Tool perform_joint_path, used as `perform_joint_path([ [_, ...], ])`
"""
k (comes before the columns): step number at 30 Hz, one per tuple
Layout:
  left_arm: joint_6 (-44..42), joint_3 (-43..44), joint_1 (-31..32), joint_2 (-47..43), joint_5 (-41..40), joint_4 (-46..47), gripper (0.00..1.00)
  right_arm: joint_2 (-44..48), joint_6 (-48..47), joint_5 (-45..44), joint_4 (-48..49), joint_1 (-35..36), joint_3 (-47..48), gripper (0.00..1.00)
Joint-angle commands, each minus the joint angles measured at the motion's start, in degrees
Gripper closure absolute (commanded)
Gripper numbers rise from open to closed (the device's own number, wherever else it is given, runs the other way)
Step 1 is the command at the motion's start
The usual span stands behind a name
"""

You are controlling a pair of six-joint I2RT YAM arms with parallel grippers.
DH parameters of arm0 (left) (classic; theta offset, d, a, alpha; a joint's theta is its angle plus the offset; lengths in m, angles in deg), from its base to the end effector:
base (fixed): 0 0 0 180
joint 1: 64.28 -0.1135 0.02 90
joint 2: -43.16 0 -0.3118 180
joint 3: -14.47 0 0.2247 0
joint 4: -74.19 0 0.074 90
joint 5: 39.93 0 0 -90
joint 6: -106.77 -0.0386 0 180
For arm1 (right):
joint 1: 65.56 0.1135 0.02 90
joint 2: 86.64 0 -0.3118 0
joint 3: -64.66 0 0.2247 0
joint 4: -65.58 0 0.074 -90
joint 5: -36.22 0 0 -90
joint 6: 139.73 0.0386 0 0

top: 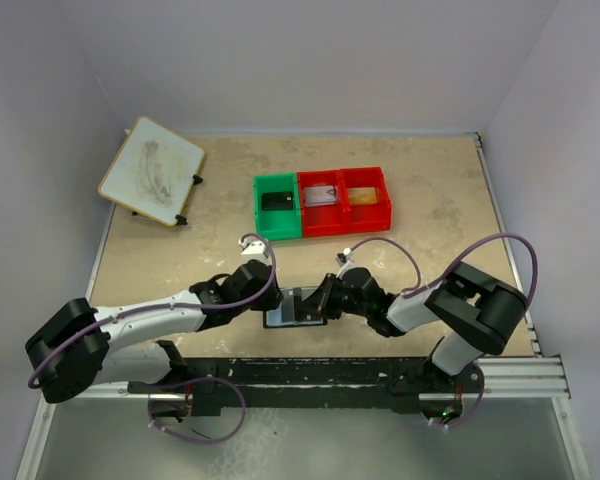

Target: Take the credit cards out of the card holder

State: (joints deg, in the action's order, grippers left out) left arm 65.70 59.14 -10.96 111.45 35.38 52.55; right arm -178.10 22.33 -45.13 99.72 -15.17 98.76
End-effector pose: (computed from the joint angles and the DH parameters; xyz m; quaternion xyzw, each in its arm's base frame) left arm 0.1207 -0.1457 0.2341 -0.0135 0.9183 -0.2197 0.3289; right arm 0.1563 0.1980 0.1918 0.1157 0.8255 0.5113 0.2090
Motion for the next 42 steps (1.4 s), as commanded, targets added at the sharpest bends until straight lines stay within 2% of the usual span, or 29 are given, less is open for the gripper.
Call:
perform_joint_path([
  [1,0.5,0.4,0.1,1.5,1.9,4.8,0.74,-1.1,-0.5,0.4,1.4,-0.3,0.1,0.91],
  [7,0.6,-0.3,0.0,3.6,4.5,6.5,0.74,-0.8,-0.6,0.1,0.9,-0.3,0.4,0.9],
  [18,0.6,-3.5,0.1,4.1,4.8,5.2,0.85,-0.9,-0.5,0.3,1.6,-0.3,0.2,0.87],
  [32,-1.6,-1.6,0.1,7.1,4.0,2.6,0.9,-1.5,-0.3,0.3,3.5,-0.5,0.3,0.8],
  [37,-1.9,-1.3,0.0,7.3,3.5,2.0,0.92,-1.8,-0.4,0.5,3.6,-0.7,0.7,0.82],
  [40,-1.8,-1.2,0.0,7.1,3.4,1.8,0.92,-2.2,-0.3,0.5,3.1,-1.1,0.9,0.91],
  [42,-1.4,-1.3,0.0,6.1,3.5,2.3,0.92,-2.5,-0.2,0.9,3.0,-1.3,0.9,0.92],
])
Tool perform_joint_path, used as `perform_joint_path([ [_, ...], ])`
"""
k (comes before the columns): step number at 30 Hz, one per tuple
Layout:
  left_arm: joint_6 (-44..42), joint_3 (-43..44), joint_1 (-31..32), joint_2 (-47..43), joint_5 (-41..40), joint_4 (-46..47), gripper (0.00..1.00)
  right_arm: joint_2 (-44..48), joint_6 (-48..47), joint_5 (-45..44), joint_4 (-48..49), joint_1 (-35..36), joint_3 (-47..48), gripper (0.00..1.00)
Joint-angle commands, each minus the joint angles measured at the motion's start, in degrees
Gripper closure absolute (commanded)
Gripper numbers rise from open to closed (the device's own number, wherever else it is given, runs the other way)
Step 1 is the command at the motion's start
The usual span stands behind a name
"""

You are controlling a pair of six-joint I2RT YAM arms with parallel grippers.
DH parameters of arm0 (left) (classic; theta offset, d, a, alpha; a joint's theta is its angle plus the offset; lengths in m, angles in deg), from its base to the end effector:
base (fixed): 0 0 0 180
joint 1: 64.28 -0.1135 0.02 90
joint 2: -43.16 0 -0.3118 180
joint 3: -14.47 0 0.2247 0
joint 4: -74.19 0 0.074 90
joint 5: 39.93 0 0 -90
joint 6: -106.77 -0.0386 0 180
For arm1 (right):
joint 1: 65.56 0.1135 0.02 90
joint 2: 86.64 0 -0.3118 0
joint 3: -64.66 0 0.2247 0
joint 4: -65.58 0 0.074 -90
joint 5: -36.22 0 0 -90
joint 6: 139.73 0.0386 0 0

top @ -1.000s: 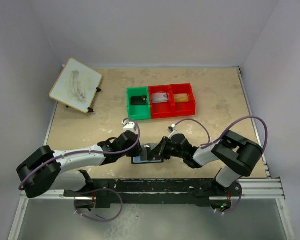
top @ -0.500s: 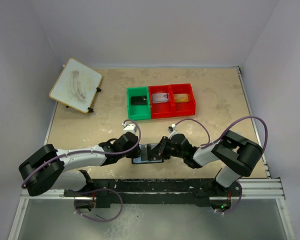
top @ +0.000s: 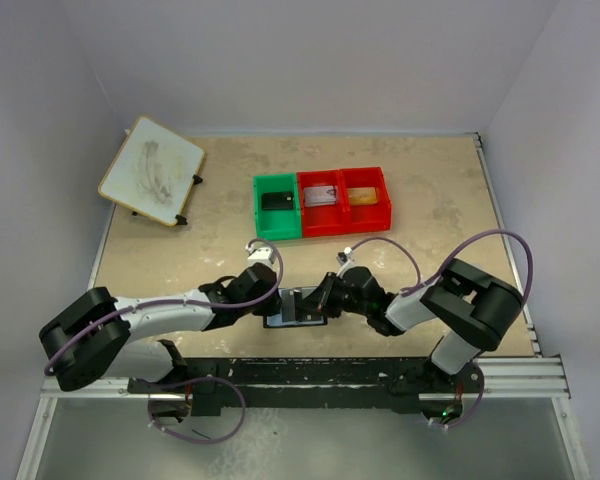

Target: Take the credit cards out of the card holder

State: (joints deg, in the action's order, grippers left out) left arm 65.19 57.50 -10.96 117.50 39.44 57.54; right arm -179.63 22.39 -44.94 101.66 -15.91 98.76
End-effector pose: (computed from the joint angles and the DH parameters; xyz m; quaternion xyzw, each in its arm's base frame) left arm 0.1268 -0.1584 0.2138 0.0065 0.9300 -0.2225 0.2925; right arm 0.1611 0.1987 0.1890 0.1200 0.8229 0.5132 0.2123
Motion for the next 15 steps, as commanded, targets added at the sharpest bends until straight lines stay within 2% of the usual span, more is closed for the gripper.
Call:
perform_joint_path([
  [1,-0.7,0.2,0.1,-0.7,-0.6,-2.2,0.9,-1.2,-0.3,1.0,1.3,-0.6,0.9,0.92],
  [6,-0.7,2.5,0.1,-2.4,-0.2,-1.3,0.84,-1.7,-0.3,1.3,2.1,-0.6,0.7,0.94],
  [15,-0.5,2.3,0.1,-0.8,3.7,2.2,0.83,-1.7,0.0,1.2,2.6,-0.7,0.1,0.95],
])
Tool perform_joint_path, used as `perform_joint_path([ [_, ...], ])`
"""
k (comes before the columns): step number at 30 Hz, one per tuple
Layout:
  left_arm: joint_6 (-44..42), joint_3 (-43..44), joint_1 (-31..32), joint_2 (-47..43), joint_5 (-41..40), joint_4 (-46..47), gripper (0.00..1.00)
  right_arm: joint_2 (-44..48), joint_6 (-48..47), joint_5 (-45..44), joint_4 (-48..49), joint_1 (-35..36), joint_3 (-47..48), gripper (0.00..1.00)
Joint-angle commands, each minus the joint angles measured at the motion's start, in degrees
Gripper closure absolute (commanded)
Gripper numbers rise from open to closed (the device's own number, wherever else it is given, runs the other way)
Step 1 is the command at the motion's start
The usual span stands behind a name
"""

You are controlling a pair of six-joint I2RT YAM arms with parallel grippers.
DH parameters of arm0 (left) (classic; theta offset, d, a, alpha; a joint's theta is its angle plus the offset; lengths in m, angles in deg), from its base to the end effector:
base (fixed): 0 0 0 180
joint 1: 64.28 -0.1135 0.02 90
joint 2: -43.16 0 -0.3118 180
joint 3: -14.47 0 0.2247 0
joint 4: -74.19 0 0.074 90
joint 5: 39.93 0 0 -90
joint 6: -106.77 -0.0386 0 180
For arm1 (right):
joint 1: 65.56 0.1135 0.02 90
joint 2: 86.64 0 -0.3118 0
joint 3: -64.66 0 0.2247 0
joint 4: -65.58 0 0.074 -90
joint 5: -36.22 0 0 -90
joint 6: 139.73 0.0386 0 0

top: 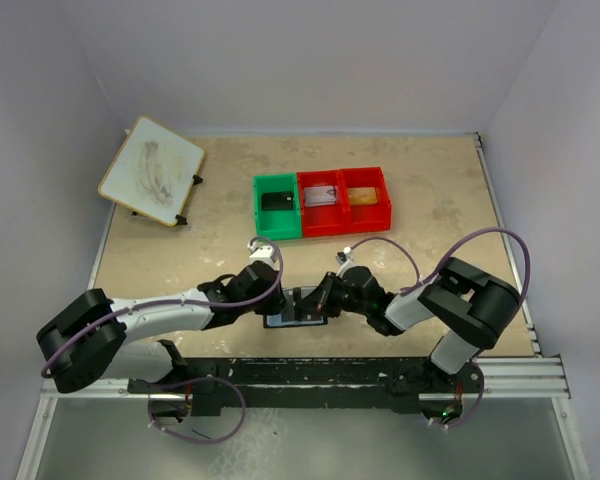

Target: Take the credit cards out of the card holder

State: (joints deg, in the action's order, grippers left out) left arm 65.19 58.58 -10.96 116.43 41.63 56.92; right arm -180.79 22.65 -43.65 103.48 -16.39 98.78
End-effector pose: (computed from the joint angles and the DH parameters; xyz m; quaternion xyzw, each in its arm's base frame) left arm 0.1263 -0.1600 0.2213 0.0123 0.9264 -0.2440 0.2866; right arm 0.1639 0.2001 0.1876 0.1180 0.8195 0.5211 0.2076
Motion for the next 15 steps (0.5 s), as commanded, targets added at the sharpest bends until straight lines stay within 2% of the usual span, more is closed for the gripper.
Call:
perform_joint_path([
  [1,-0.5,0.9,0.1,0.5,1.6,2.9,0.83,-0.5,-0.3,0.0,1.0,-0.2,0.0,0.95],
  [7,-0.3,-0.3,0.0,3.4,0.8,1.3,0.84,-0.2,-0.1,0.1,1.8,-0.2,-0.5,0.93],
  [15,-0.5,-2.0,0.1,1.6,-1.0,-1.0,0.87,0.4,-0.2,0.3,3.0,-0.2,-0.5,0.82],
])
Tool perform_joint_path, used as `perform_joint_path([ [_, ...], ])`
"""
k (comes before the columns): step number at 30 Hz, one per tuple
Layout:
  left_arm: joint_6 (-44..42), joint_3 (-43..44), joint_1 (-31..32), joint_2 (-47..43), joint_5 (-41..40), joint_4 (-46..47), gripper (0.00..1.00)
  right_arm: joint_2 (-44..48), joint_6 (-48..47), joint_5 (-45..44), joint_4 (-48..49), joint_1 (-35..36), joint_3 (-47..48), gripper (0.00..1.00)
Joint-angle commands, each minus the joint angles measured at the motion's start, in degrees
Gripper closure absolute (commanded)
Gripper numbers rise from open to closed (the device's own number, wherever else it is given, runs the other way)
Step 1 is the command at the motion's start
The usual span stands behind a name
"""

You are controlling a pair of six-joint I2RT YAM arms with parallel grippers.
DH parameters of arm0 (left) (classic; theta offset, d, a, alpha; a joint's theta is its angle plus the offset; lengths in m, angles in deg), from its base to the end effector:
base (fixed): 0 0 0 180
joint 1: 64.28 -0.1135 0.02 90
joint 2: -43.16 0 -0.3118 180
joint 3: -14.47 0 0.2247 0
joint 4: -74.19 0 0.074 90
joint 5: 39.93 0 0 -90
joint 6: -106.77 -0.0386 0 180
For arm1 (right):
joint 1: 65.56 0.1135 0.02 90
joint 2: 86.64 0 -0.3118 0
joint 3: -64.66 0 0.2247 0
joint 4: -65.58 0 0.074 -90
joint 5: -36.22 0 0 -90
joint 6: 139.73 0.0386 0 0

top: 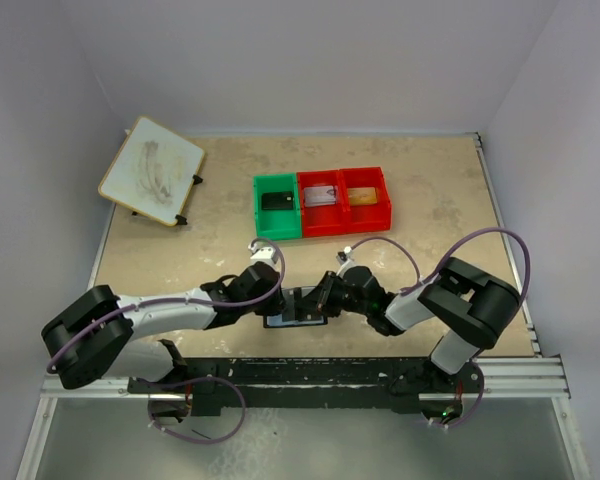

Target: Take the credit cards out of the card holder

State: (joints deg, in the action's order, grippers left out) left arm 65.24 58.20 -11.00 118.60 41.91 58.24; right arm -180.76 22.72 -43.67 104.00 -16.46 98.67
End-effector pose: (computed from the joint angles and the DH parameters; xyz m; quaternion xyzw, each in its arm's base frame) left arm 0.1290 -0.1637 0.2142 0.0134 0.9304 -0.2376 0.2788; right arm 0.1641 0.1998 0.1883 0.1184 0.8173 0.5237 0.2094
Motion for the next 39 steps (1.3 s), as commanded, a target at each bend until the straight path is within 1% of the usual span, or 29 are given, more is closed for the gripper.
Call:
perform_joint_path([
  [1,-0.7,-1.5,0.1,-0.6,-1.4,-2.6,0.87,0.0,0.7,1.0,4.2,-0.3,-0.6,0.81],
  [2,-0.7,-1.5,0.1,-0.8,-1.6,-2.9,0.87,-0.5,2.1,1.7,8.9,-0.5,-1.8,0.8],
  [4,-0.7,-1.4,0.1,-0.9,-2.0,-2.9,0.88,-2.4,4.1,1.7,20.3,-0.6,-4.7,0.74],
  [5,-0.6,-1.4,0.1,-0.8,-2.1,-2.8,0.88,-3.5,5.1,1.8,23.8,-0.6,-5.3,0.72],
  [6,-0.4,-1.4,0.2,-0.8,-2.0,-2.6,0.88,-4.8,5.5,2.2,24.7,-0.8,-5.0,0.71],
  [9,-0.4,-1.0,0.2,-0.9,-2.0,-2.9,0.89,-8.6,4.7,4.0,22.6,-0.8,-2.5,0.7],
  [14,-0.5,-0.8,0.1,-1.5,-2.4,-3.6,0.89,-11.6,4.5,4.2,24.2,-0.8,-2.7,0.72],
  [21,0.0,-0.9,0.2,-1.6,-2.2,-3.5,0.89,-12.9,4.5,4.3,25.1,-0.9,-3.0,0.8],
  [24,-0.1,-0.7,0.2,-1.4,-2.2,-3.6,0.89,-14.0,4.6,5.2,27.2,-0.9,-3.0,0.84],
  [29,-0.2,-0.6,0.2,-1.3,-2.4,-3.9,0.89,-14.4,4.9,5.0,28.7,-0.9,-3.7,0.87],
  [39,-0.5,-0.4,0.2,-0.9,-2.5,-3.9,0.9,-14.6,4.7,5.3,28.5,-1.2,-3.7,0.83],
])
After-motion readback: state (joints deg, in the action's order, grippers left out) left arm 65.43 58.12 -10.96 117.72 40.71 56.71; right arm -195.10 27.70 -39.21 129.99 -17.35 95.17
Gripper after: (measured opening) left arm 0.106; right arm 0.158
